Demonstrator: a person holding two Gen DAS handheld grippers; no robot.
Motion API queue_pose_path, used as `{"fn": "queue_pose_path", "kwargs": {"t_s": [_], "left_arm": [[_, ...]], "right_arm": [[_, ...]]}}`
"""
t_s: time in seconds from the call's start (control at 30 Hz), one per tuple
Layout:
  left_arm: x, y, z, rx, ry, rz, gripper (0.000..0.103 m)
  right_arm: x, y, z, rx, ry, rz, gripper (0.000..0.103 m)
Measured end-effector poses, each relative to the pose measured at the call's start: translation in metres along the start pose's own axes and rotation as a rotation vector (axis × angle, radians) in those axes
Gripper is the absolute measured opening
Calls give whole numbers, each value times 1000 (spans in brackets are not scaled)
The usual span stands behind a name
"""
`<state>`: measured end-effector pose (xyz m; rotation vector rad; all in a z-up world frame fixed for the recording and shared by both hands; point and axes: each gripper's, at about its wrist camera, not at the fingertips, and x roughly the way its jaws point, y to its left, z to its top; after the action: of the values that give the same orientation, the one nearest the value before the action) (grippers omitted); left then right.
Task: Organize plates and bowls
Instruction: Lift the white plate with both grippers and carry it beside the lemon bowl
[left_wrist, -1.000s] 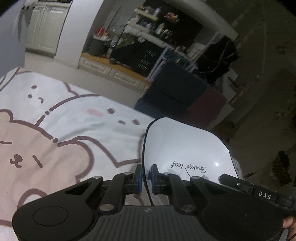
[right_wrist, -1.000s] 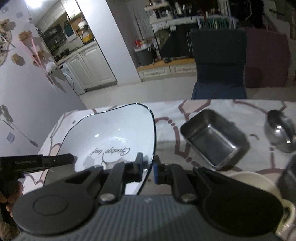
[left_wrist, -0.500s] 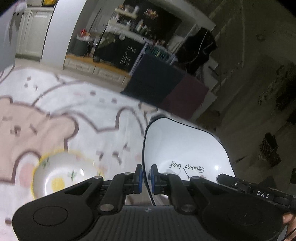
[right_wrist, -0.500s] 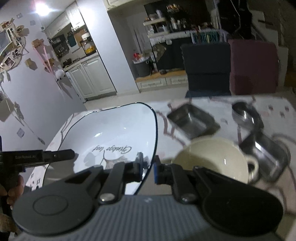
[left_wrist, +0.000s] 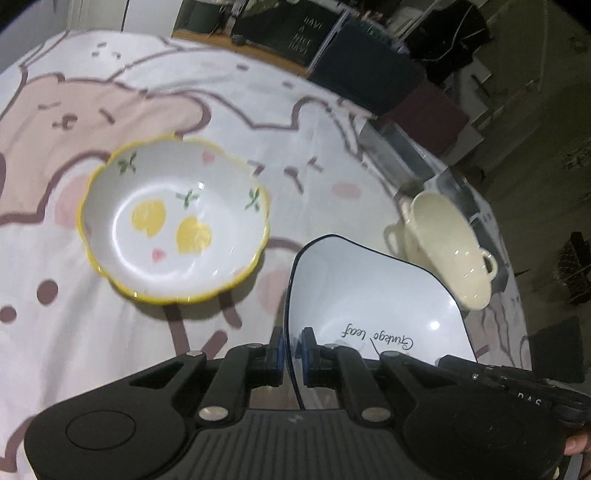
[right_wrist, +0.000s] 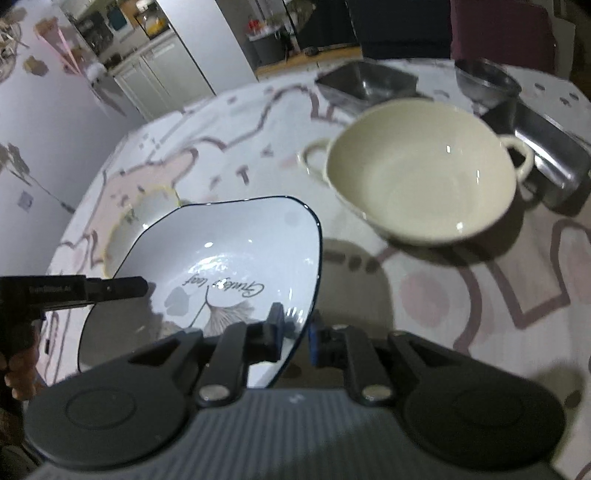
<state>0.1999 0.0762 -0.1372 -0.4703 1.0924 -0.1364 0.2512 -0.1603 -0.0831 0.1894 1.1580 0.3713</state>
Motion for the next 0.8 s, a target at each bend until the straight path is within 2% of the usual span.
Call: {"fn": "queue_pose_path", "kwargs": {"t_s": [0.17, 0.8], "left_arm": [[8, 0, 1, -16, 20, 15, 9], [23, 0, 10, -56, 57, 41, 9]], "right_arm": [[14, -5, -7, 29, 53, -9, 17], [45, -13, 7, 86, 110, -40, 19]]}}
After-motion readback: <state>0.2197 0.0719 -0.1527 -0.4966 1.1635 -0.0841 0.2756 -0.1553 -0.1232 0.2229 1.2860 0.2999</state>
